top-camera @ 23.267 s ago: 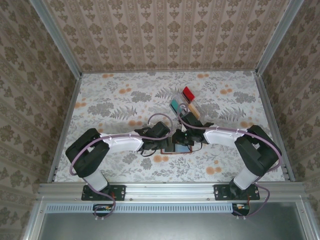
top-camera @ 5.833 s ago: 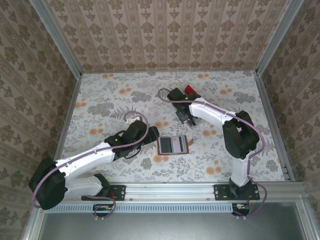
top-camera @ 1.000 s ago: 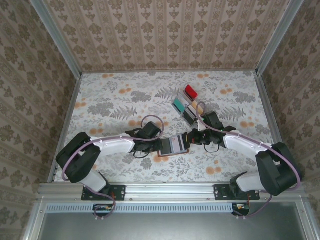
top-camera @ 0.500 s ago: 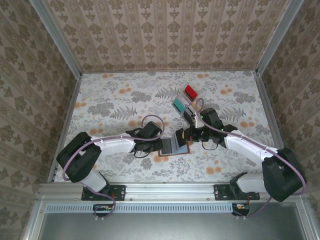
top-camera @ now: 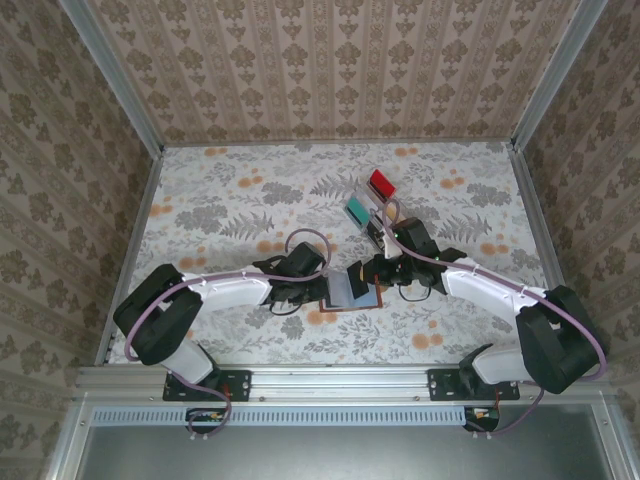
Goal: Put the credit cards into the card holder
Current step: Flip over the card slot in the card holder, then insert the credit card into the card slot.
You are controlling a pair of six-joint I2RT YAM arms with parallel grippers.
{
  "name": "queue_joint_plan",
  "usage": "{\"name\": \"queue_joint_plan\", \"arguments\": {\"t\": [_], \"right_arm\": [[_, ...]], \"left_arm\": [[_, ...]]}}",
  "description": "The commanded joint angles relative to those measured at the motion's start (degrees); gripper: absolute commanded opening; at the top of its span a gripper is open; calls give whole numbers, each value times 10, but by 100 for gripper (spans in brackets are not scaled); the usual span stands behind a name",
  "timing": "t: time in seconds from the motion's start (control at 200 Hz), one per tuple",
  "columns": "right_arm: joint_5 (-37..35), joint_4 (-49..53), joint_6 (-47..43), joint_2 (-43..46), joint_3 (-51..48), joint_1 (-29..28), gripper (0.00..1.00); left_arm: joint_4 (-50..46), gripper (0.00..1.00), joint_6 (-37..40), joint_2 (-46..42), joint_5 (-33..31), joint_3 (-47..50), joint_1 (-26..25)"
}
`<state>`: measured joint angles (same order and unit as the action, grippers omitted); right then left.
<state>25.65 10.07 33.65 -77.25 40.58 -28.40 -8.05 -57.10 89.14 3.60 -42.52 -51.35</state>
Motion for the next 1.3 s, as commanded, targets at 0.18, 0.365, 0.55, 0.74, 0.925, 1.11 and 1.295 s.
{"name": "queue_joint_plan", "arguments": {"t": [0.18, 0.365, 0.55, 0.74, 0.925, 1.11, 1.295], "right_arm": [[-198, 128, -6, 67, 29, 12, 1], [-152, 112, 0, 93, 23, 20, 0], [-25, -43, 69, 56, -37, 10, 0], [15, -143, 104, -1, -77, -3, 0], [22, -181, 102, -36, -94, -6, 0], [33, -213, 103, -77, -108, -7, 0], [35, -251, 109, -112, -121, -7, 0]], "left_arm": [[-21, 23, 1, -13, -26, -6, -5], [-32, 34, -12, -42, -54, 14, -5], [-29, 45, -13, -58, -68, 18, -5], [4, 46, 6, -43, -49, 8, -4], [10, 41, 6, -16, -38, -3, -6], [14, 31, 3, 8, -31, -6, -6], [14, 24, 2, 27, -27, -9, -7]]}}
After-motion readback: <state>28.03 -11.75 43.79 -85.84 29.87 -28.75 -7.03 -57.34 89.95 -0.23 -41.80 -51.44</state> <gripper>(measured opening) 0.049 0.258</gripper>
